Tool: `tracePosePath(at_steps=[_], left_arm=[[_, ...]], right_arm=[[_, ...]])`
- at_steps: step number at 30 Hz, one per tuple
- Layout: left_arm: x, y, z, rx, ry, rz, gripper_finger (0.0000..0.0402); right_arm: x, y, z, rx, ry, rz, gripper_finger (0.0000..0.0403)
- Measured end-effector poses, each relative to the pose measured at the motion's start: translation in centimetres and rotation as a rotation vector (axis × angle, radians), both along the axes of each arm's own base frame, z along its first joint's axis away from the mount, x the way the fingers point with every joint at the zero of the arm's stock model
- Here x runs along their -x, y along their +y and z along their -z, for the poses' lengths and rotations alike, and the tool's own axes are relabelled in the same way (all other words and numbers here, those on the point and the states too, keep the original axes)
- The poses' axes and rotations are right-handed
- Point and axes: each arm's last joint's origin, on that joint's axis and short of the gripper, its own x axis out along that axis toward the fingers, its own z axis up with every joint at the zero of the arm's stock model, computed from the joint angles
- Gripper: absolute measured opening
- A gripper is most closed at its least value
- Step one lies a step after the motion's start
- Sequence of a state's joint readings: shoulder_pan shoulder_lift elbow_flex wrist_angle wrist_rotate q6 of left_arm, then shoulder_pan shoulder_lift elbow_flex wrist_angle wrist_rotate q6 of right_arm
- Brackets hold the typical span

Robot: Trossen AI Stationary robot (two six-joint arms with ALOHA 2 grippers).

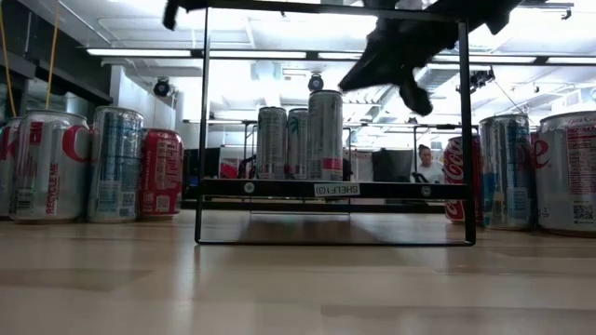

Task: Place canned beverage on shelf
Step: Put the white/pink soda can on the shelf aligned with the other white/pink soda cans

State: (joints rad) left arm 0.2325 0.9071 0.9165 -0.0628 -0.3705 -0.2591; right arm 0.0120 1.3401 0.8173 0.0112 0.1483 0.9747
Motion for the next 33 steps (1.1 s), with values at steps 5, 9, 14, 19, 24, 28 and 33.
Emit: tracePosePath(at_steps=[5,9,14,19,24,28,33], left_arm=[[1.6,-0.3,-1.0,-0.013,-0.054,-0.013,0.0],[1.8,-0.4,-1.0,-0.011,-0.047,-0.013,0.0],[1.8,-0.4,-0.7,-0.004,-0.02,-0.013,0.0],[1.8,-0.4,-0.7,0.016,-0.034,-0.014,0.0],[1.8,-0.4,-0.7,0.016,-0.037,-0.014,0.0],[1.8,-0.4,-0.7,0.019,-0.039,-0.014,0.0],[1.9,-0.4,-0.8,0.024,-0.047,-0.016,0.0]], right_arm=[[-1.7,0.0,1.8,-0.037,-0.016,0.118,0.0],[-1.9,-0.4,2.5,-0.052,-0.012,0.221,0.0],[-2.0,-1.0,2.3,-0.047,-0.04,0.289,0.0],[-2.8,-1.3,2.6,-0.106,-0.039,0.265,0.0],[-5.7,-1.2,2.2,-0.096,0.0,0.231,0.0],[-6.5,-1.3,2.4,-0.079,0.085,0.244,0.0],[-6.4,-1.6,2.3,-0.072,0.084,0.306,0.0]])
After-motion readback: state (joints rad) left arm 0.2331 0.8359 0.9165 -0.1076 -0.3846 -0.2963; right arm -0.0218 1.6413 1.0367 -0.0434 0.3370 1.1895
